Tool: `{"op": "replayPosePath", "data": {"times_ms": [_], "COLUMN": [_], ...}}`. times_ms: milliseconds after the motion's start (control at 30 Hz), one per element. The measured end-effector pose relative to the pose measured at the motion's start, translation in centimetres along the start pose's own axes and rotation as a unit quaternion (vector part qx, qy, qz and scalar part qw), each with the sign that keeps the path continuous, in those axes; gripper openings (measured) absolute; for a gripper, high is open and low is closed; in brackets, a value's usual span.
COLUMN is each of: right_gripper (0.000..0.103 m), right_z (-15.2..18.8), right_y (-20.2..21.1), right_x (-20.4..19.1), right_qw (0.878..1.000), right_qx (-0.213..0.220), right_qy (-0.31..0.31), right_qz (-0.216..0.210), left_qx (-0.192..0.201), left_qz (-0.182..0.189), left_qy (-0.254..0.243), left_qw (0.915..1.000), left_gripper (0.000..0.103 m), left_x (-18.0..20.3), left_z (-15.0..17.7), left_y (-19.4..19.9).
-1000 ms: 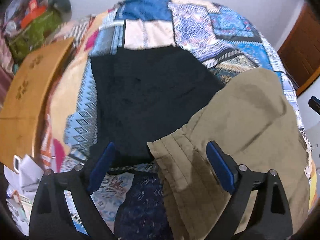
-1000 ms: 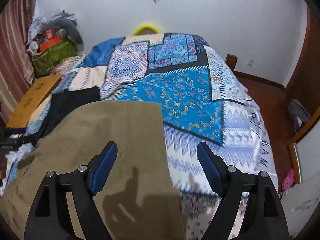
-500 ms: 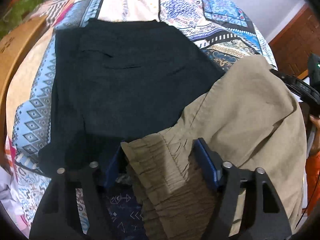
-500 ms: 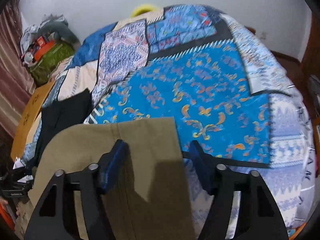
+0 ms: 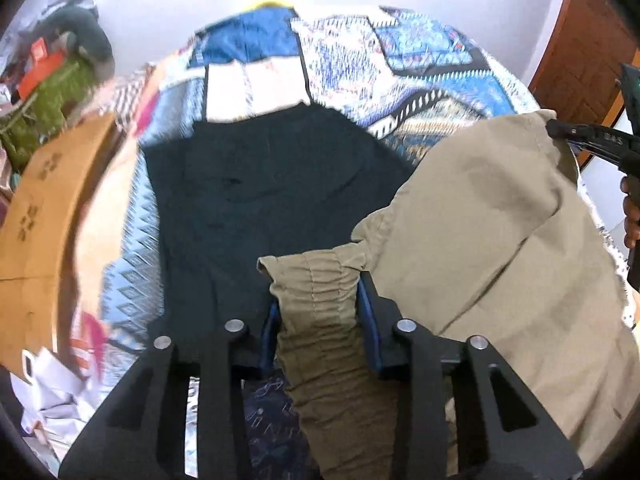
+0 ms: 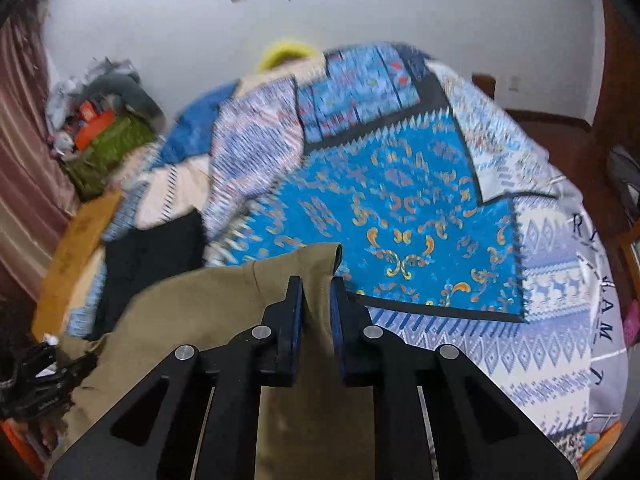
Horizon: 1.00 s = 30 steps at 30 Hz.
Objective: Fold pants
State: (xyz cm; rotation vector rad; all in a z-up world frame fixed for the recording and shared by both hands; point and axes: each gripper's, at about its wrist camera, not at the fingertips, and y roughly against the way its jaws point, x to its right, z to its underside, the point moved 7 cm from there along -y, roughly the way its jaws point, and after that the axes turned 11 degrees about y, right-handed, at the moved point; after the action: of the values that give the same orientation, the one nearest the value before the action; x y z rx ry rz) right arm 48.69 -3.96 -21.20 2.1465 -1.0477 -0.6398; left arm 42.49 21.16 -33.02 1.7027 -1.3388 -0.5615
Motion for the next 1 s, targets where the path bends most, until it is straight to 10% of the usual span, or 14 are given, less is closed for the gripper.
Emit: {"op": "replayPosePath", "data": {"times_ms": [167,467,1000], "right_gripper": [0.012,0.012,0.012], "right_z": [-2.1,-3.4,8.1], "right_y": [6.7,17.3,26.3], "right_x": [-1.3,-4.7,-6.8], "right_qw": [0.997,0.988,0.99], "right_qx": [0.065,0.14,0.127], "right_qy": [0.025,0.056,0.048], "right_qz": [0.022,0.028,0.024], "left_qx": [0.043,0.109,0.124], "left_qz": [0.019,0.045,0.065], "left_qy": [0.004,-0.034,-0.043], "left_qw": [0.9989,0.9925,0.9892], "left_gripper": [0.013,0.01,0.01], "left_x": [0.8,3.9,4.5], "left_z": [-1.8,-2.1,7.5], "left_y": [5.8,15.1,22.8]}}
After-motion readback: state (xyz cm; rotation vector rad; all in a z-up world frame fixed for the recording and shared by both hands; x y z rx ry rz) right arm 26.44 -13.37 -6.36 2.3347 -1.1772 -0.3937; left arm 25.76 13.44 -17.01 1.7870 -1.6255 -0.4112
